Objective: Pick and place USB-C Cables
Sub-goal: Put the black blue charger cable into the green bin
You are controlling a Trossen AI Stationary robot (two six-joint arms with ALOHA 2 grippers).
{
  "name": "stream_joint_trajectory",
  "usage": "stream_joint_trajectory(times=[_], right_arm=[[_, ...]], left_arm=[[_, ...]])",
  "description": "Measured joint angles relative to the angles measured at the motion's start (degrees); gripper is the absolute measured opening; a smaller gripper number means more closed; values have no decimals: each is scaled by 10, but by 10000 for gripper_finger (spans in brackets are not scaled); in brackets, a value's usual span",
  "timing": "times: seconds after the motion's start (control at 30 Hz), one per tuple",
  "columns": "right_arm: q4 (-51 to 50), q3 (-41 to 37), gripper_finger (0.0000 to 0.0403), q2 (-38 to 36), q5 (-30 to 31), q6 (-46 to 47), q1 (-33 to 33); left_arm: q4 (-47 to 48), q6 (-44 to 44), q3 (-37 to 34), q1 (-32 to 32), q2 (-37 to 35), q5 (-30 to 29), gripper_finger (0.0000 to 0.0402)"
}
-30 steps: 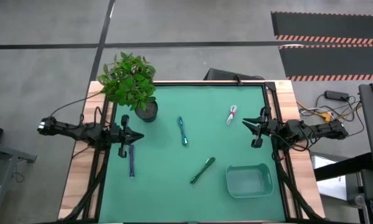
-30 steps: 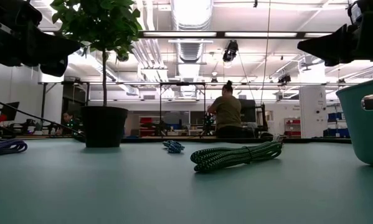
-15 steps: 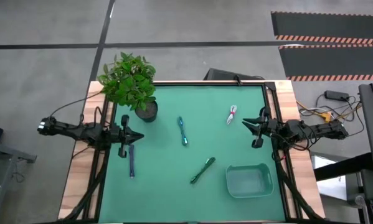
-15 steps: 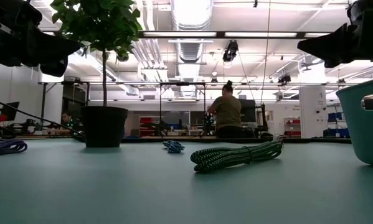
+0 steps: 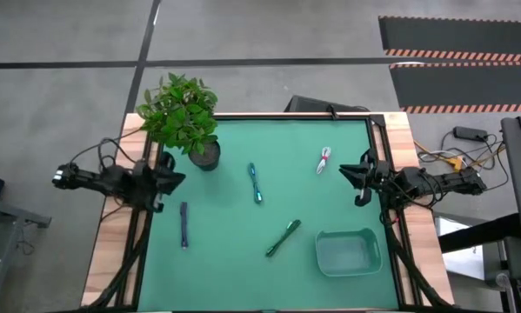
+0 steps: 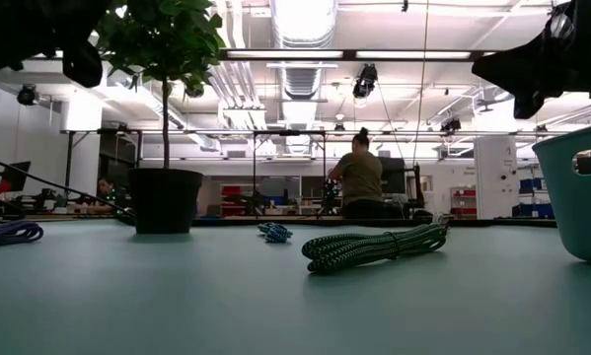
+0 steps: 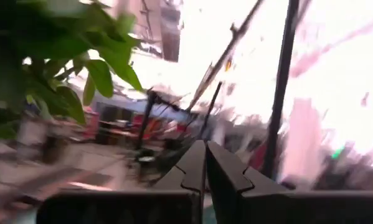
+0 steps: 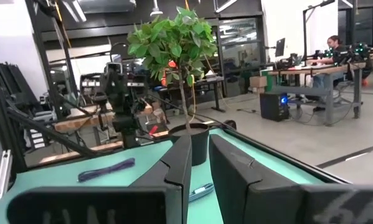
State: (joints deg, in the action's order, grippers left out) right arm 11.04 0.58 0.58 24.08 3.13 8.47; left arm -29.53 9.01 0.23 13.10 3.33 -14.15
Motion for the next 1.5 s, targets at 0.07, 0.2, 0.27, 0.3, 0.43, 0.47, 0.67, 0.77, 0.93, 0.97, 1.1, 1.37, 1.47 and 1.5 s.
stream_joint_trajectory(times=[0.07,0.2,0.27,0.3,0.43,0.47,0.67,0.77,0.93,0.97,1.1,1.37,1.47,1.5], right_arm=[[2,0,48,0,0,5,0],[13,0,48,0,0,45,0],[33,0,48,0,0,52,0],[44,0,48,0,0,58,0],[65,1,48,0,-4,68,0],[64,2,48,0,-5,73,0],[67,16,48,25,-2,78,0],[88,17,48,49,0,78,0],[131,19,48,96,0,76,0],[141,19,48,106,0,77,0],[190,19,48,147,0,87,0],[288,19,48,235,0,100,0],[324,19,48,266,0,104,0],[338,19,48,276,0,104,0]], left_arm=[[-8,37,0,0,0,0,0],[-8,41,0,0,0,2,0],[-9,41,0,0,0,2,0],[-11,41,0,0,0,2,0],[-15,41,0,0,-1,2,0],[-15,41,0,0,-1,2,0],[-20,41,0,0,-1,2,0],[-21,41,0,0,0,2,0],[-32,1,4,0,2,2,0],[-31,-3,5,0,4,2,0],[-32,-46,16,0,12,2,0],[-29,-186,18,0,16,2,0],[-30,-189,18,0,15,2,0],[-30,-189,18,0,15,2,0]])
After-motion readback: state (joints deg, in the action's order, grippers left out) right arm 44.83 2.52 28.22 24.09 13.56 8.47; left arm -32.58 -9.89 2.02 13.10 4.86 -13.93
